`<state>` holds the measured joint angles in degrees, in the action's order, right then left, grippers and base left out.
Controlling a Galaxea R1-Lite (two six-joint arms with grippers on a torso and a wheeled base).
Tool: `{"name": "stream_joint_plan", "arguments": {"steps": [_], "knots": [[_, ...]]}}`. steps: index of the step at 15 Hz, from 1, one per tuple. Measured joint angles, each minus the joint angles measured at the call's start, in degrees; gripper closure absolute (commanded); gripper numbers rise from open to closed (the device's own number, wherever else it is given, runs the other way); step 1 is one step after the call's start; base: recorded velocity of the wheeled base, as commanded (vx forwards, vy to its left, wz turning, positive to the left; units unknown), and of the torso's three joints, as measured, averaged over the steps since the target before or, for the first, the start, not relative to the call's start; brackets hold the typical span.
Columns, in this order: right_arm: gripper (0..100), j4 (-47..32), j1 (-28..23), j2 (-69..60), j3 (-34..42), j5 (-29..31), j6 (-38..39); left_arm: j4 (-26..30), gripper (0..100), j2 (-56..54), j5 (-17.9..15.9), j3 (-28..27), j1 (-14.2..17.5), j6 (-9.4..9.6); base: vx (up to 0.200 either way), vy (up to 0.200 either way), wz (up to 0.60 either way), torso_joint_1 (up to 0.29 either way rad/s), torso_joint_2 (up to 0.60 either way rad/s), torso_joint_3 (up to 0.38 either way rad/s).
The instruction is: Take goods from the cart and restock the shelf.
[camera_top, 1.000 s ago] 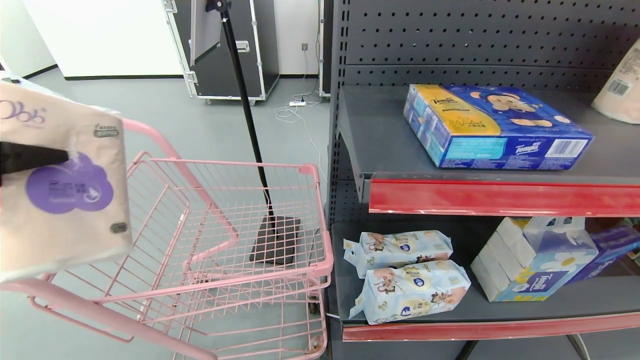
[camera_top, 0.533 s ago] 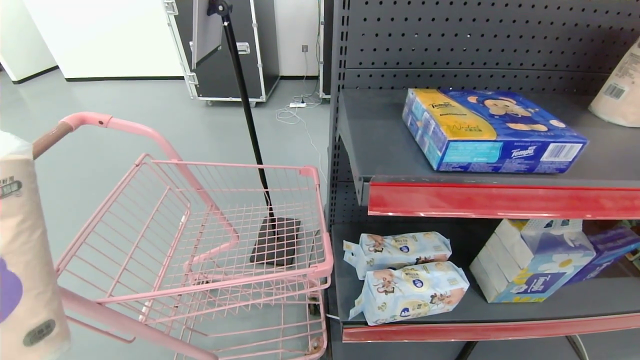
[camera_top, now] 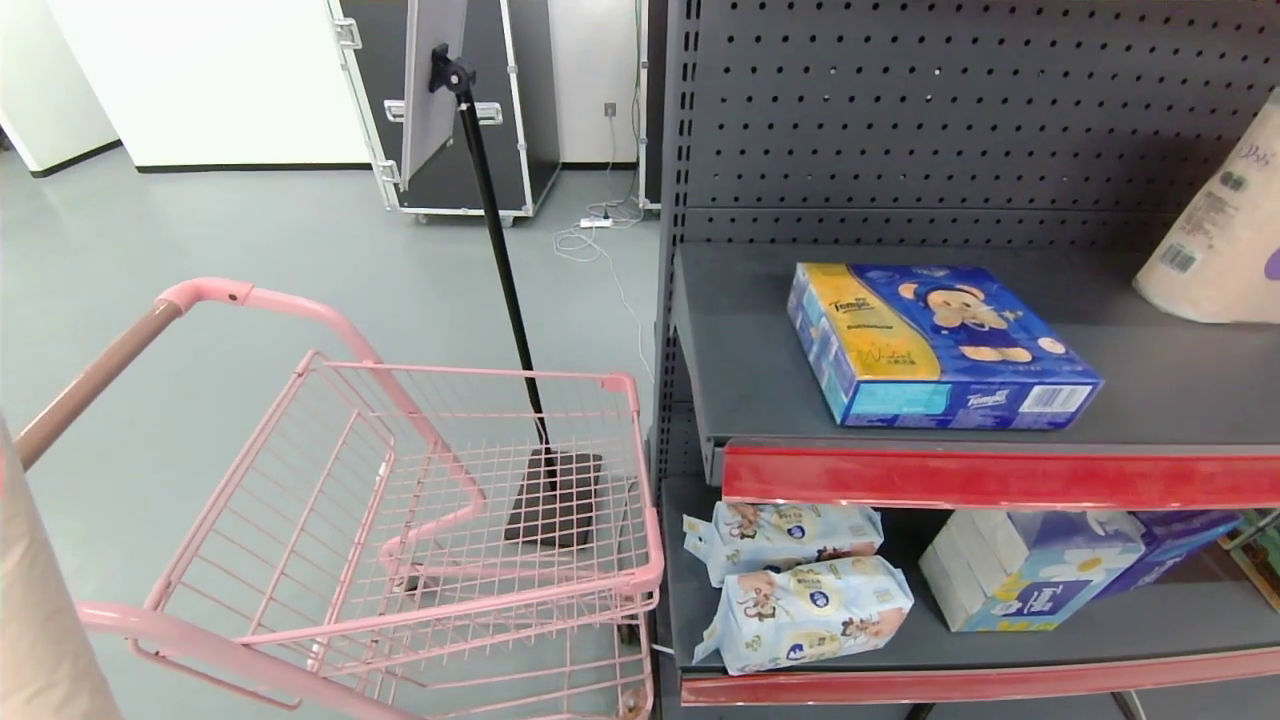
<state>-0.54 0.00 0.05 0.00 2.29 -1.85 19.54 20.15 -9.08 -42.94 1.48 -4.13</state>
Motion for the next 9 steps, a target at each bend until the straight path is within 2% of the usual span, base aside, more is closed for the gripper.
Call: {"name": "stream_joint_plan", "arguments": {"steps": [5, 9], "knots": [[0, 0.0, 0.0, 0.0, 0.0, 0.2, 0.0, -3.9, 100, -0.8, -1.1, 1.2, -0.6, 0.01, 0.0, 0.0, 0.0, 0.218, -0.6, -0.382], [0, 0.0, 0.0, 0.0, 0.0, 0.1, -0.1, -6.7, 100, 0.4, -1.1, 1.5, -0.6, 0.37, 0.0, 0.0, 0.0, 0.177, -0.44, -0.273]]}}
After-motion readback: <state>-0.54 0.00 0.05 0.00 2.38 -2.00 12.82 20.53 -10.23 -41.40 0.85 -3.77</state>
